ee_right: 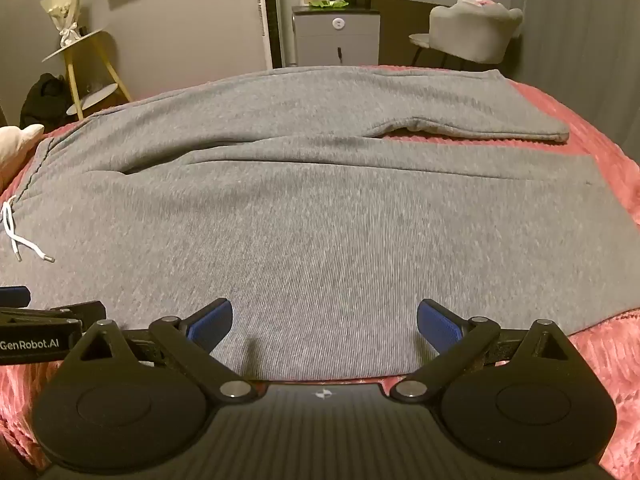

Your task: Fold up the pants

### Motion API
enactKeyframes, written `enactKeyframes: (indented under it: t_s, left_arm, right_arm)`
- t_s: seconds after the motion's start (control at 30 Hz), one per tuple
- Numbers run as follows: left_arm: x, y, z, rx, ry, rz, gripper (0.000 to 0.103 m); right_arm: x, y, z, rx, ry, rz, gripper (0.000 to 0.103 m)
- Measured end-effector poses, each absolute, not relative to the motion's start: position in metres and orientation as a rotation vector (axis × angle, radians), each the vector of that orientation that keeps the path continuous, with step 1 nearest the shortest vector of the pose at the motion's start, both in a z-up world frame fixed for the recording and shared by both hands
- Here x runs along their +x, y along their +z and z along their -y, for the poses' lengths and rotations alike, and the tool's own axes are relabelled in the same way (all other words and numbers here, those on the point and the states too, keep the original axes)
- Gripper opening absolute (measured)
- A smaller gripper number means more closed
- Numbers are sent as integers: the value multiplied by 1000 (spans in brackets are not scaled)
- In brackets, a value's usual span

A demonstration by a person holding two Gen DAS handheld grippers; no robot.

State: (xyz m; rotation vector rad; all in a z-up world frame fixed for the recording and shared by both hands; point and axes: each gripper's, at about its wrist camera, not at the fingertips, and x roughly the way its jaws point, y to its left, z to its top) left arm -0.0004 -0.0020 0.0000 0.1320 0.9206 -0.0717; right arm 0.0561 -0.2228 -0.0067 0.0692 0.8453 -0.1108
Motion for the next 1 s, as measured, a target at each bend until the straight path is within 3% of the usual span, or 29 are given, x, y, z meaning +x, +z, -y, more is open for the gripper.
enactKeyframes:
  t_s: [1.0]
  left_arm:
    - [3, -6, -7, 81, -74, -962, 103]
  right_arm:
    - [57, -8, 223, 68, -111, -855, 99]
